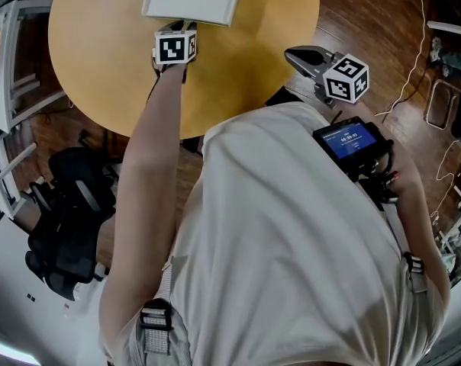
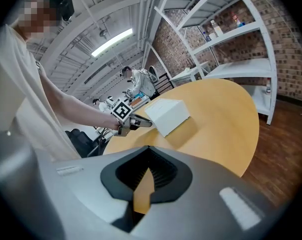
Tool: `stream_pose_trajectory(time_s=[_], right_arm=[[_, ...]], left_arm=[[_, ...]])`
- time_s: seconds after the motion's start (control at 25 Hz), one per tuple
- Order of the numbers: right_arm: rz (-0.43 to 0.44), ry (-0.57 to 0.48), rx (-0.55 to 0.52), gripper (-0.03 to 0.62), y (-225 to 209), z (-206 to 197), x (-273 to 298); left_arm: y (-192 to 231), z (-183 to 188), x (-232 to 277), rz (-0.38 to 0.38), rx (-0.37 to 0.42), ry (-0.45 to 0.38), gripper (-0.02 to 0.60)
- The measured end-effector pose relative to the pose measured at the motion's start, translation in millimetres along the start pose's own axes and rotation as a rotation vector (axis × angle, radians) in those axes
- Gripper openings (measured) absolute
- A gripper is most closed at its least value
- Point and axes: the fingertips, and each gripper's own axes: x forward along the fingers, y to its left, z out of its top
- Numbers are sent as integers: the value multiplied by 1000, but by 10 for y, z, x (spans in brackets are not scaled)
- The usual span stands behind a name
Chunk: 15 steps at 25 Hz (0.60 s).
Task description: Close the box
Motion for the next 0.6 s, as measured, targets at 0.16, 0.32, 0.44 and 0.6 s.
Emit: stream_pose_trajectory(time_s=[0.16,0.32,0.44,0.6], right_arm=[[26,5,-19,1,32,-10,28],[89,32,-63,2,173,-19,170],[151,64,-117,0,300,6,318],[245,100,-196,0,512,109,486]], left_arm=[[-155,-275,-94,10,-36,11,118],[-386,-548,-496,-4,-95,-78,110],[-578,-646,-901,-20,-162,-221,66],[-751,-804,-1310,21,-220,-343,0]])
